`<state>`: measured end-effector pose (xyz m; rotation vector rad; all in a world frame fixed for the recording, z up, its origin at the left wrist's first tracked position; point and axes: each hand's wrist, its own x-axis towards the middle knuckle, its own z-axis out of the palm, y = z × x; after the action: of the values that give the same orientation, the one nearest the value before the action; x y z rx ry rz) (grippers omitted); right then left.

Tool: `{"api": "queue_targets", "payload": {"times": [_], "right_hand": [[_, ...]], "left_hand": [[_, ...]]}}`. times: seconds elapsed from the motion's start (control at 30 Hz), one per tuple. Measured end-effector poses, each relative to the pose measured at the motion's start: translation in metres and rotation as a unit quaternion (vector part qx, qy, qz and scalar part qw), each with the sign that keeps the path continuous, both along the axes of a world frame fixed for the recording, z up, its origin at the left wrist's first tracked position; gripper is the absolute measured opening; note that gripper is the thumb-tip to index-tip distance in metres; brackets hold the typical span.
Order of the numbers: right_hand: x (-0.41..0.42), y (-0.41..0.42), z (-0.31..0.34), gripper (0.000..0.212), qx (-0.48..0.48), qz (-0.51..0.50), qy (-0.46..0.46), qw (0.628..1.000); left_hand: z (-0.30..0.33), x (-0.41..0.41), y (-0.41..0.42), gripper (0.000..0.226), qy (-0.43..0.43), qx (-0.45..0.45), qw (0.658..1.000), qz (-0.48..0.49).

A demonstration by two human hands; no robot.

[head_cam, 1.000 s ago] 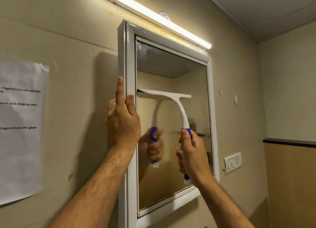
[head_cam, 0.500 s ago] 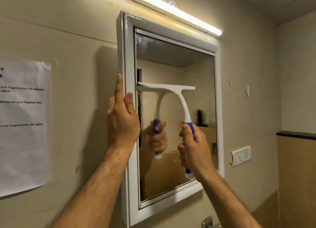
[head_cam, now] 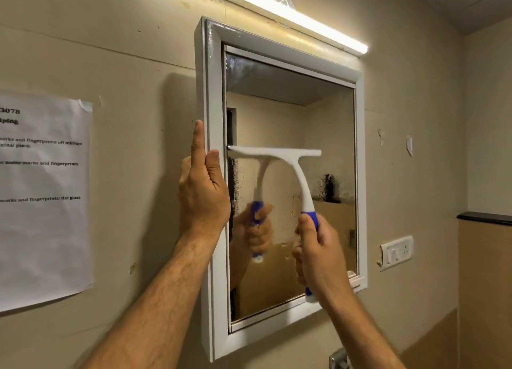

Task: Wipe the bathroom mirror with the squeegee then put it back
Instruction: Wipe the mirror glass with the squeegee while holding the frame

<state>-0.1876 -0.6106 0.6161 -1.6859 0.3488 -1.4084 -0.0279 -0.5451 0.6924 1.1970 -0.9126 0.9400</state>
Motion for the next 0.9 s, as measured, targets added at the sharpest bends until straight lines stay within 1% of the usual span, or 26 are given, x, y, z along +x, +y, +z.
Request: {"api": "queue_targets", "payload": {"times": [0.07, 0.13, 0.3, 0.37, 0.43, 0.57, 0.63, 0.7, 0.83, 0.9], "right_hand": [[-0.001, 0.002, -0.018, 0.022, 0.008, 0.004, 0.011, 1.000], [-0.003, 0.001, -0.017, 0.021, 0.009, 0.002, 0.012, 1.000], [-0.003, -0.004, 0.032, 0.025, -0.002, -0.008, 0.002, 1.000], [0.000, -0.004, 0.038, 0.027, -0.002, -0.016, 0.004, 1.000], [0.003, -0.003, 0.028, 0.026, 0.003, -0.014, 0.005, 1.000], [0.001, 0.005, -0.018, 0.023, 0.017, 0.000, 0.010, 1.000], [-0.001, 0.008, -0.027, 0.023, 0.026, 0.009, 0.009, 1.000], [-0.001, 0.006, -0.014, 0.023, 0.022, 0.010, 0.005, 1.000], [-0.004, 0.003, 0.034, 0.025, 0.003, 0.007, -0.006, 1.000], [-0.003, 0.002, 0.041, 0.024, 0.003, 0.000, -0.004, 1.000]], "left_hand": [[0.000, 0.000, 0.001, 0.048, 0.001, -0.002, 1.000, 0.005], [0.000, 0.000, 0.001, 0.048, -0.002, -0.004, 1.000, 0.016], [0.000, -0.001, 0.000, 0.050, -0.005, -0.005, 1.000, 0.020], [0.000, -0.001, 0.001, 0.050, -0.006, -0.005, 1.000, 0.022], [-0.001, -0.001, 0.001, 0.049, -0.005, -0.005, 1.000, 0.021], [-0.001, -0.001, 0.001, 0.049, -0.006, 0.000, 1.000, 0.018], [-0.001, 0.000, 0.001, 0.049, -0.006, 0.001, 1.000, 0.015], [-0.001, 0.000, 0.001, 0.049, -0.006, 0.002, 1.000, 0.016], [-0.002, -0.001, 0.001, 0.052, -0.011, -0.001, 1.000, 0.020], [-0.002, 0.000, 0.001, 0.052, -0.011, 0.000, 1.000, 0.023]]}}
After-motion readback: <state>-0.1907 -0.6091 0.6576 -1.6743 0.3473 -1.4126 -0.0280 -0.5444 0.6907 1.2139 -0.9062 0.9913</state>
